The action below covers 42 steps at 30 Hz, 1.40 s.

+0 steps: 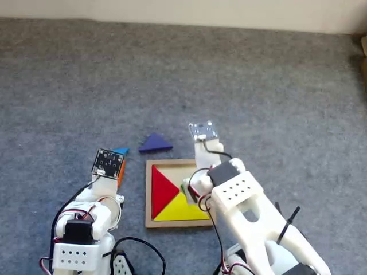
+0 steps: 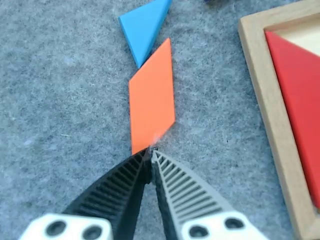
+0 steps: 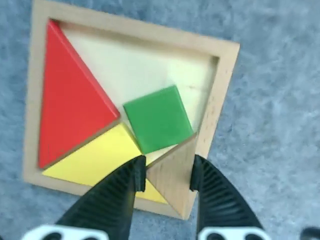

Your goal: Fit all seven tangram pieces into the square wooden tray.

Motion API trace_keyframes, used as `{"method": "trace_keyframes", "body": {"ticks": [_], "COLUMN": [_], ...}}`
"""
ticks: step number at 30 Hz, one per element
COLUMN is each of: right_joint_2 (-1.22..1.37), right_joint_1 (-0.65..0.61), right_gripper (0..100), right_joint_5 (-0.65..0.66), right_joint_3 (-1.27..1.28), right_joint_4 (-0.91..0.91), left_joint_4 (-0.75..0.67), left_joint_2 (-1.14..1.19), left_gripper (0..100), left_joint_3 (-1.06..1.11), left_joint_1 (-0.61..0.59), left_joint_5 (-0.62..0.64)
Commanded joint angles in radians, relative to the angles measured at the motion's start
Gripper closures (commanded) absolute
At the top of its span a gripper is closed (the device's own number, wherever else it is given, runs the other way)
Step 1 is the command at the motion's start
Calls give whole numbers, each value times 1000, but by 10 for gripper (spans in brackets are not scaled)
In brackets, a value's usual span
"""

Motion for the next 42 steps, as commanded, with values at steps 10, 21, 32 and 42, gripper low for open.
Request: {"method": "trace_keyframes", "body": {"ticks": [10, 21, 32, 42], "right_joint_2": [-35, -47, -136, -490], "right_joint_1": [7, 4, 10, 142], "right_gripper": [841, 756, 757, 873], "right_joint_5": [-9, -6, -5, -3], "right_joint_3": [97, 96, 94, 108], "right_joint_4": [-79, -79, -2, 13], "left_joint_4": [5, 5, 5, 5], "left_joint_2": [-48, -48, -48, -48], "left_gripper": [992, 992, 992, 992], "left_joint_3": [21, 21, 21, 21], "left_joint_1": [-10, -10, -10, -10], "left_joint_5": [-6, -6, -6, -6]}}
